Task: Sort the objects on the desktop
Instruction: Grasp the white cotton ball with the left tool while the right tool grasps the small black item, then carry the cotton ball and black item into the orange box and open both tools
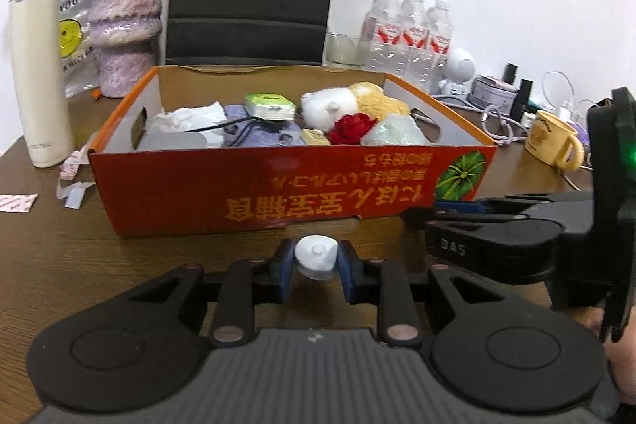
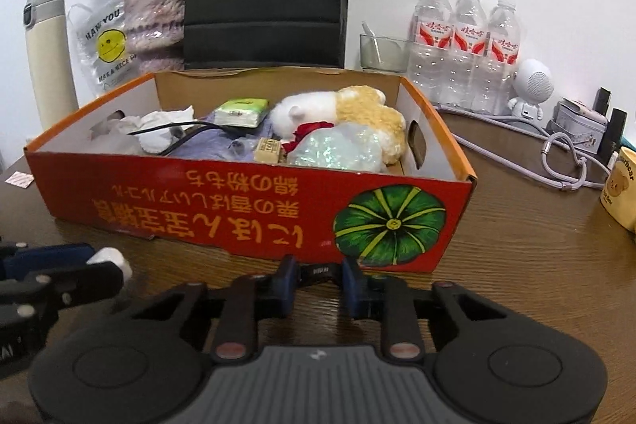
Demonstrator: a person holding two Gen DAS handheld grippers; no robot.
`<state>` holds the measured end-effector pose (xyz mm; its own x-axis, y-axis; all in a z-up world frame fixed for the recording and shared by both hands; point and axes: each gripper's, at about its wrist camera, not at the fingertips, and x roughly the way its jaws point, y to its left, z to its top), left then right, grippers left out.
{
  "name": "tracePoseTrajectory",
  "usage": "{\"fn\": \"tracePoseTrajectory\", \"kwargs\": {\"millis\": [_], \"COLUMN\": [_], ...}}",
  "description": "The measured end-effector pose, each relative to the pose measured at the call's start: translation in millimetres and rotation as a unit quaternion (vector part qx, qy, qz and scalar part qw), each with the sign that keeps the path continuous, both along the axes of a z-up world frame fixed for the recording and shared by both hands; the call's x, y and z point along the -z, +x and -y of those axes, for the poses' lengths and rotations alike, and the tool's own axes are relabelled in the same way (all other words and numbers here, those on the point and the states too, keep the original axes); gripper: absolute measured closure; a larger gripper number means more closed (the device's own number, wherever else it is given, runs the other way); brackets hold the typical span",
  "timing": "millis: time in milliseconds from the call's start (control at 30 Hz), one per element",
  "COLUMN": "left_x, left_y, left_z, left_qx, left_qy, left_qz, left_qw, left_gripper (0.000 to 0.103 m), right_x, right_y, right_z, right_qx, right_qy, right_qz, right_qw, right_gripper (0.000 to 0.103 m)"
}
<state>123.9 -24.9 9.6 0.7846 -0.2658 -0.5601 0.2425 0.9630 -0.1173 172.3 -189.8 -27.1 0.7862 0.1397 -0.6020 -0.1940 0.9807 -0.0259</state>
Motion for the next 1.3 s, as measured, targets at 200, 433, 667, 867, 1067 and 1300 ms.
{"fn": "tracePoseTrajectory", "kwargs": {"millis": [200, 433, 667, 867, 1067, 1300], "left_x": [5.0, 9.1, 2.8, -6.6, -16.4, -32.8], "left_y": [2.0, -23.2, -88.9, -121.0, -141.4, -165.8], "left_z": [-2.9, -7.8, -17.6, -26.1, -15.5, -4.5], "left_qx": [-0.012, -0.057, -0.078, -0.090, -0.082, -0.074], "left_qy": [0.000, 0.021, 0.011, 0.016, 0.015, 0.004], "left_qz": [-0.010, -0.005, -0.016, -0.013, 0.005, 0.036], "left_qw": [0.9999, 0.9981, 0.9968, 0.9957, 0.9965, 0.9966], "left_gripper": [0.078, 0.078, 0.078, 0.078, 0.078, 0.078], "right_x": [-2.3, -13.7, -15.9, -31.3, -52.6, -74.9], "right_y": [-3.8, -52.1, -114.1, -152.1, -185.1, -205.1], "right_z": [1.2, 7.0, 20.5, 28.5, 31.6, 34.0], "right_qx": [-0.008, -0.021, -0.057, -0.068, -0.071, -0.072], "right_qy": [0.007, 0.027, 0.047, 0.073, 0.089, 0.091], "right_qz": [-0.004, 0.008, -0.008, 0.012, 0.046, 0.080], "right_qw": [1.000, 0.999, 0.997, 0.995, 0.992, 0.990], "right_gripper": [0.087, 0.093, 0.093, 0.093, 0.093, 0.093]}}
